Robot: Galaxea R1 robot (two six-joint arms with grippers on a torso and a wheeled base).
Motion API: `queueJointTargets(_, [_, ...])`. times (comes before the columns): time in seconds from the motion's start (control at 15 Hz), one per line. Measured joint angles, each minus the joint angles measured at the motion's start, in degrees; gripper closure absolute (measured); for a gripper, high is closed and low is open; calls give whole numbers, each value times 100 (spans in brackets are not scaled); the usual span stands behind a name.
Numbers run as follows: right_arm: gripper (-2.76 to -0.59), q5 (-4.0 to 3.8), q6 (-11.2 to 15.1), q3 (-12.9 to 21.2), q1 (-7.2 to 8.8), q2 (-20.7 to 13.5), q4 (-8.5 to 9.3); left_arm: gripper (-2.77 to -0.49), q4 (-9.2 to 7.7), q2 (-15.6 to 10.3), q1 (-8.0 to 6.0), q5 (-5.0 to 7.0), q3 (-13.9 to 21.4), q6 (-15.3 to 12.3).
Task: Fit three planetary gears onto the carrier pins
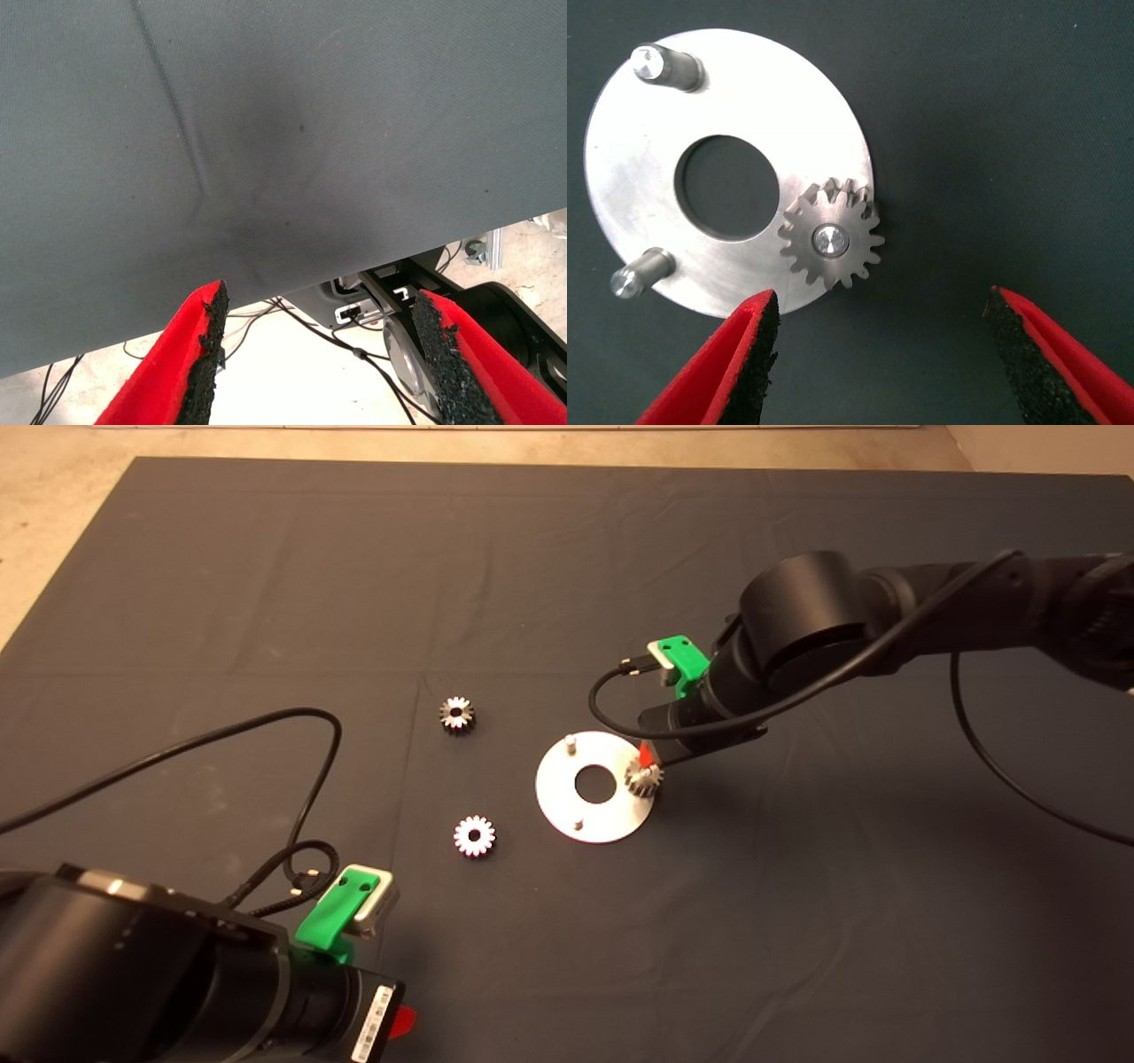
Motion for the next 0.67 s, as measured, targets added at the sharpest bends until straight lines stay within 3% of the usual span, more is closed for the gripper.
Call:
queueJointTargets(0.13, [-173, 2, 78, 391, -14, -340, 28, -146, 0, 2, -2, 1, 0, 0])
queueJointTargets(0.33, [-173, -17, 196, 1093, 16, -1153, 88, -146, 2, 3, -2, 1, 0, 1])
queueJointTargets(0.53, [-173, -45, 240, 1569, 62, -1907, 88, -146, 2, 14, -2, 6, 0, 11])
queueJointTargets(0.67, [-173, -69, 265, 1893, 62, -2174, 91, -146, 0, 17, -52, 6, 0, 65])
